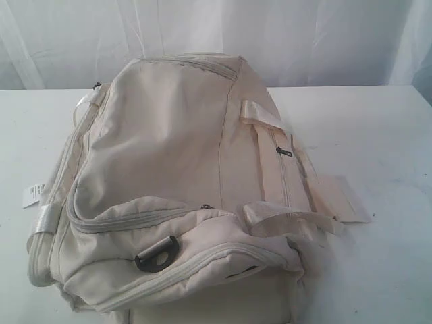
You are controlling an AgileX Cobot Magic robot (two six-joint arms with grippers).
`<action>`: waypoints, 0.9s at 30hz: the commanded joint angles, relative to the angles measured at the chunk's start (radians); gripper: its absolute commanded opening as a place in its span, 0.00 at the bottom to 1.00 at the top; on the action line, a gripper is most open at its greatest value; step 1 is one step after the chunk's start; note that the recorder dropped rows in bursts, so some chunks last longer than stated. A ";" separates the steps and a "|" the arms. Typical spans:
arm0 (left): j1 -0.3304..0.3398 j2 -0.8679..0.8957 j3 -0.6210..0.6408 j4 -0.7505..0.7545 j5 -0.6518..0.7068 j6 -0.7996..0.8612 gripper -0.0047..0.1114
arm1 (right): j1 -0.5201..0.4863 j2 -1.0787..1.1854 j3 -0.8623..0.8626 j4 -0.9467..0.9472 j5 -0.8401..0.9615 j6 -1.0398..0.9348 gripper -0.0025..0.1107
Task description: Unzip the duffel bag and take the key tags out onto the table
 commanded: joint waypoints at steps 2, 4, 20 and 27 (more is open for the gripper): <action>0.001 -0.003 0.005 -0.002 0.003 -0.007 0.04 | 0.004 -0.005 0.002 -0.003 -0.001 0.001 0.02; 0.001 -0.003 0.005 -0.002 0.003 -0.007 0.04 | 0.004 -0.005 0.002 -0.003 -0.001 0.001 0.02; 0.001 -0.003 0.005 0.006 -0.022 0.054 0.04 | 0.004 -0.005 0.002 -0.003 -0.001 0.001 0.02; 0.001 -0.003 0.005 0.004 -0.283 0.047 0.04 | 0.004 -0.005 0.002 -0.012 -0.001 -0.012 0.02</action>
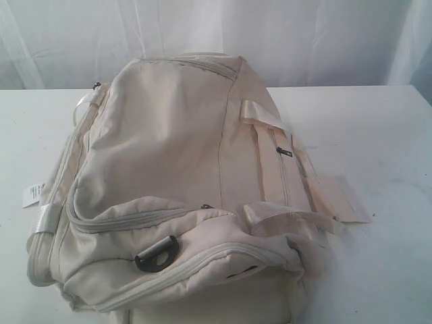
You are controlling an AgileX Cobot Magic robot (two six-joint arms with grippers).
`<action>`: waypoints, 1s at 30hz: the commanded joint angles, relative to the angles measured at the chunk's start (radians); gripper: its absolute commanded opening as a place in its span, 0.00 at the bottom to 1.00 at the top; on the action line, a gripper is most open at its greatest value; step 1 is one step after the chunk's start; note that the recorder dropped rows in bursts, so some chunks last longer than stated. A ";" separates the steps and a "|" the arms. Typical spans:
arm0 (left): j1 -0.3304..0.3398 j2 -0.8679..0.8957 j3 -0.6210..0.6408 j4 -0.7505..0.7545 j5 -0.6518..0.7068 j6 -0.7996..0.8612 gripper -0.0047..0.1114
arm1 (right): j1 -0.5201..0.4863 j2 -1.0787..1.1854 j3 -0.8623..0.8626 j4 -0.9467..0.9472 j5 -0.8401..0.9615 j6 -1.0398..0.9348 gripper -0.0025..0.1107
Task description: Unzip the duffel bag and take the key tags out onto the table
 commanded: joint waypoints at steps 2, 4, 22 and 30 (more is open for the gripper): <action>0.001 -0.003 0.005 -0.012 -0.139 -0.041 0.04 | 0.002 -0.005 0.002 -0.031 -0.024 -0.011 0.02; 0.001 -0.003 0.005 -0.024 -0.174 -0.157 0.04 | 0.002 -0.005 0.002 -0.029 -0.122 -0.009 0.02; 0.001 -0.003 0.005 -0.023 -0.692 -0.450 0.04 | 0.002 -0.005 0.002 -0.029 -0.773 0.335 0.02; 0.001 0.037 -0.156 -0.050 -0.377 -0.169 0.04 | 0.002 0.005 -0.112 -0.172 -0.386 0.579 0.02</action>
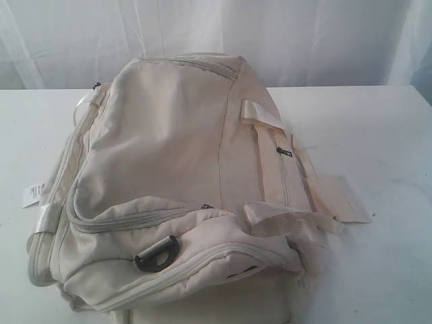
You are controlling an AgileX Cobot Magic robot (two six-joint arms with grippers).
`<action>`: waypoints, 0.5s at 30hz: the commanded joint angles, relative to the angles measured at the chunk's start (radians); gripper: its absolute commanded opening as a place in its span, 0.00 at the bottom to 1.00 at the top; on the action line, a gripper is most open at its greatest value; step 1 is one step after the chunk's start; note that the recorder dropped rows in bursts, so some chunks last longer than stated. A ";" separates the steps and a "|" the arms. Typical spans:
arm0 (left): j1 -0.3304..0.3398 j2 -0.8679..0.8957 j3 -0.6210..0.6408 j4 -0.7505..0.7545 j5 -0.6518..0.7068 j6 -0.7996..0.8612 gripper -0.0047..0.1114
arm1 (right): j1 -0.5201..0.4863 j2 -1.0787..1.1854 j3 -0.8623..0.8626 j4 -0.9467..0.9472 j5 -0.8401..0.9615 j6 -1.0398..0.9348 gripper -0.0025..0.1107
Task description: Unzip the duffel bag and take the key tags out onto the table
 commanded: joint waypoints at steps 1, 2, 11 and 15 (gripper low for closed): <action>0.001 0.067 -0.142 -0.012 0.148 0.309 0.04 | 0.002 0.018 -0.109 -0.137 0.124 0.071 0.02; 0.001 0.094 -0.169 -0.012 0.144 0.359 0.04 | 0.004 0.036 -0.140 -0.161 0.124 0.071 0.02; 0.001 0.555 -0.518 -0.010 0.068 0.521 0.04 | 0.220 0.347 -0.325 -0.206 0.227 0.088 0.02; 0.001 0.756 -0.667 0.009 0.068 0.521 0.04 | 0.397 0.526 -0.367 -0.206 0.263 0.041 0.02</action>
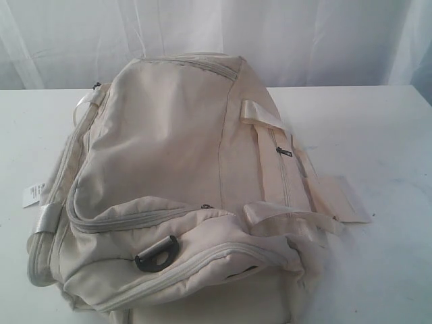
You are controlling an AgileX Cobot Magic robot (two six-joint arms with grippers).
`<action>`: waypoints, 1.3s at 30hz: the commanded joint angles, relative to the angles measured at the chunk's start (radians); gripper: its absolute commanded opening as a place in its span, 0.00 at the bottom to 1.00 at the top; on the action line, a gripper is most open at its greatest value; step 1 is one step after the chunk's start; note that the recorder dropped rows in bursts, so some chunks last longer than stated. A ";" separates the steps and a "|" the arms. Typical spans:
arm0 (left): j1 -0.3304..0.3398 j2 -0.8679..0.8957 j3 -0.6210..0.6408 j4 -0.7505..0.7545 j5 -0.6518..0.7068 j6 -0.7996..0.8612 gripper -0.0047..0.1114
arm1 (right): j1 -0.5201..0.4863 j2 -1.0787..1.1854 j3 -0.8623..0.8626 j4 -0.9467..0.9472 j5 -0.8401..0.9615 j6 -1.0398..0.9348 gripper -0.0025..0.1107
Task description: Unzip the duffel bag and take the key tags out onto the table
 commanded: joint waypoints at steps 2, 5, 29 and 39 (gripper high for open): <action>0.001 0.233 -0.164 0.093 0.007 -0.034 0.04 | 0.238 0.213 -0.043 -0.010 0.078 -0.060 0.02; 0.001 0.319 -0.221 0.237 0.082 -0.157 0.04 | 0.388 0.329 -0.043 -0.006 0.115 -0.067 0.02; 0.001 0.499 -0.239 0.854 0.008 -0.818 0.05 | 0.615 0.565 -0.043 0.017 -0.088 -0.061 0.02; 0.001 0.506 -0.239 1.022 -0.014 -1.235 0.45 | 0.615 0.565 -0.043 0.017 -0.117 -0.061 0.07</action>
